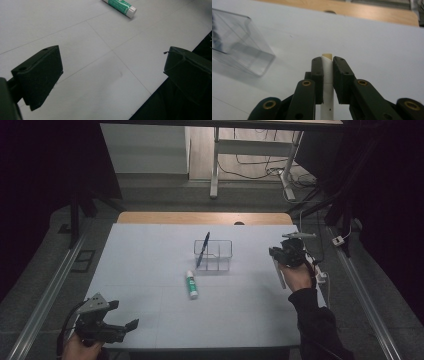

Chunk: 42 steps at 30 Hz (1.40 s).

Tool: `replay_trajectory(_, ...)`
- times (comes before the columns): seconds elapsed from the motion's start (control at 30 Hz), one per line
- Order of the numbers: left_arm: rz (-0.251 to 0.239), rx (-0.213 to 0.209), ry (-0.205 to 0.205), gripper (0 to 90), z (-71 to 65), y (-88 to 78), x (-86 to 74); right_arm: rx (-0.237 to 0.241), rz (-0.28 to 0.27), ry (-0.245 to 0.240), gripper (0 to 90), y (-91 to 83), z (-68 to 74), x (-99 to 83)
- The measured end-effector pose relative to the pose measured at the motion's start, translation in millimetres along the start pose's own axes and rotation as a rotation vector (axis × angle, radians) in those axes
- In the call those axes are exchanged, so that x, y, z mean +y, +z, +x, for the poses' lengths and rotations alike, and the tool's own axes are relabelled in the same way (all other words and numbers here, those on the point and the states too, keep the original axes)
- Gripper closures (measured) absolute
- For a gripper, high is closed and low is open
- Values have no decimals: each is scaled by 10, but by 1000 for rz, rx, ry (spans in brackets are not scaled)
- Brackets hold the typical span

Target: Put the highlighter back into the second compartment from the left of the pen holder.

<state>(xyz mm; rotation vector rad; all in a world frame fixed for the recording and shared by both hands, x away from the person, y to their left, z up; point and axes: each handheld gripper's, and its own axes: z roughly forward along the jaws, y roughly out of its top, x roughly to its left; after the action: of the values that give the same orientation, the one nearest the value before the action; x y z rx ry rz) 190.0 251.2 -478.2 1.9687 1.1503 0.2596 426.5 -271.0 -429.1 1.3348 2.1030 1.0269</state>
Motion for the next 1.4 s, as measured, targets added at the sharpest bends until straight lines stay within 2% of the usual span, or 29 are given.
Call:
replay_trajectory(0.13, 0, -1, 0, 18, 0, -1, 0, 35, -58, -16, 788, -48, 119, 107)
replay_trajectory(0.53, -1, 0, 0, 18, 3, -2, -2, 135, -169, -43, 788, -52, 425, 371)
replay_trajectory(0.8, -1, -1, -1, 18, 5, -3, -3, 200, -222, -59, 787, 41, 640, 530)
replay_trajectory(0.93, -2, -5, -5, 18, 8, -3, -4, 209, -253, -73, 787, 89, 729, 585)
replay_trajectory(1.1, -1, -9, -5, 16, 9, -2, -3, 224, -288, -66, 787, 169, 813, 662)
replay_trajectory(1.4, 0, -12, -6, 14, 12, -2, -4, 268, -327, -80, 787, 368, 984, 764)
